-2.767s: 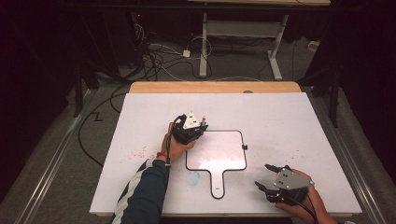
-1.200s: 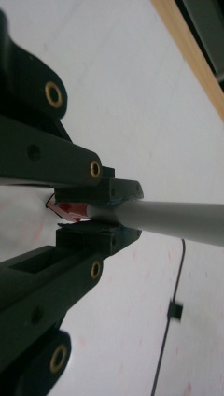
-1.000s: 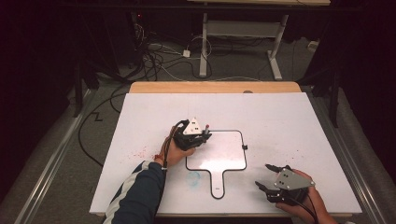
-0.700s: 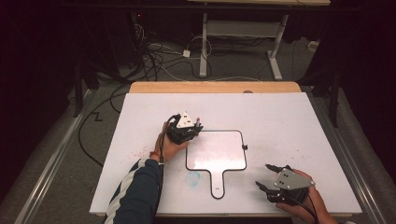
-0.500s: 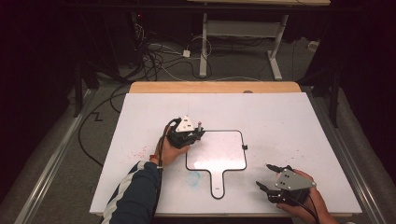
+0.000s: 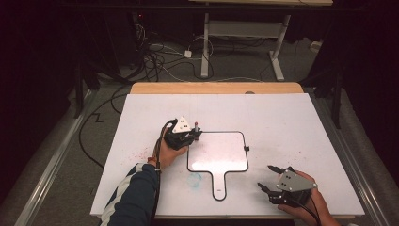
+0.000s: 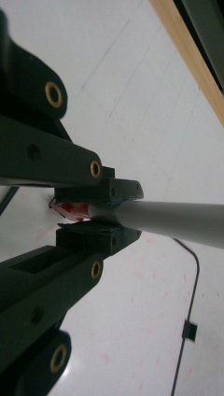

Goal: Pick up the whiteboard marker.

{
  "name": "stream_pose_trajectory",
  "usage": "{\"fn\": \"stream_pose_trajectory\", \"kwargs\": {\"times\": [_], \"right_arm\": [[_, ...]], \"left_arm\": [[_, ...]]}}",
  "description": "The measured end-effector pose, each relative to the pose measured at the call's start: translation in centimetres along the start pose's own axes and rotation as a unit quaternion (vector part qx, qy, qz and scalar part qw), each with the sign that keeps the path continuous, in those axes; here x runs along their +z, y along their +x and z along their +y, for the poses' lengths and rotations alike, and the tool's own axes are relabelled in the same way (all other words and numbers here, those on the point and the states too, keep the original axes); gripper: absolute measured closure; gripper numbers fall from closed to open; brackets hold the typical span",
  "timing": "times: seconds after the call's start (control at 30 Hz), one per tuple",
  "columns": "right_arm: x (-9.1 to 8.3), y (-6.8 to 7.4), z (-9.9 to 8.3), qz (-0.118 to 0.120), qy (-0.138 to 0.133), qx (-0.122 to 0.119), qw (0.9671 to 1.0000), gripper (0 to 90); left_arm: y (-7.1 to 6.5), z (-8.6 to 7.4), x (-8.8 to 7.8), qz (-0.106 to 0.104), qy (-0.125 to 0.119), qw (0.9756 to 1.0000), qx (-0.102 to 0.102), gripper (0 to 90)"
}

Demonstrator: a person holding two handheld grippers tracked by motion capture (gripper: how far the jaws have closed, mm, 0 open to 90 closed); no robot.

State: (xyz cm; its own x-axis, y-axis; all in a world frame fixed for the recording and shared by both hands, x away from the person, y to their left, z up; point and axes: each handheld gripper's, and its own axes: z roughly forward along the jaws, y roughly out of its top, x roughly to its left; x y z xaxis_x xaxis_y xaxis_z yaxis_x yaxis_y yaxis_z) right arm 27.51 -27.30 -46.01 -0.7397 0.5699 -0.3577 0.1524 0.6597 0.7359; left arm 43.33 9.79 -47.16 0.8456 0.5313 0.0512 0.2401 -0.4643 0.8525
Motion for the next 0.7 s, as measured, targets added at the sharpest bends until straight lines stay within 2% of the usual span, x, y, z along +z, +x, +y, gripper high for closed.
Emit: {"fn": "stream_pose_trajectory", "kwargs": {"times": [0.07,0.23,0.3,0.43,0.5,0.6,0.7], "right_arm": [[-0.1,0.0,0.0,0.000,0.000,0.001,1.0000,34.4],[-0.1,0.2,0.2,-0.001,-0.001,-0.001,1.0000,34.4],[-0.2,0.2,0.2,-0.001,-0.004,-0.006,1.0000,34.4],[0.1,0.1,0.1,0.000,-0.001,0.001,1.0000,34.5],[0.1,0.2,0.2,0.004,0.001,-0.003,1.0000,34.5],[0.0,0.2,0.2,0.003,-0.002,-0.008,1.0000,34.4],[0.1,0.1,0.1,0.002,-0.001,-0.004,1.0000,34.4]], "left_arm": [[-0.7,-0.2,-0.1,-0.009,-0.006,0.9999,0.007,78.7],[-0.9,-0.2,0.1,-0.017,-0.010,0.9998,0.002,78.7],[-1.4,-0.3,0.0,-0.022,-0.015,0.9996,0.003,78.7],[-2.6,0.2,0.7,-0.031,-0.018,0.9992,0.018,78.7],[-3.0,0.5,1.1,-0.033,-0.018,0.9990,0.025,78.7],[-3.0,0.9,1.6,-0.025,-0.015,0.9989,0.038,78.7],[-2.2,1.1,1.8,-0.002,-0.009,0.9993,0.036,78.7]]}}
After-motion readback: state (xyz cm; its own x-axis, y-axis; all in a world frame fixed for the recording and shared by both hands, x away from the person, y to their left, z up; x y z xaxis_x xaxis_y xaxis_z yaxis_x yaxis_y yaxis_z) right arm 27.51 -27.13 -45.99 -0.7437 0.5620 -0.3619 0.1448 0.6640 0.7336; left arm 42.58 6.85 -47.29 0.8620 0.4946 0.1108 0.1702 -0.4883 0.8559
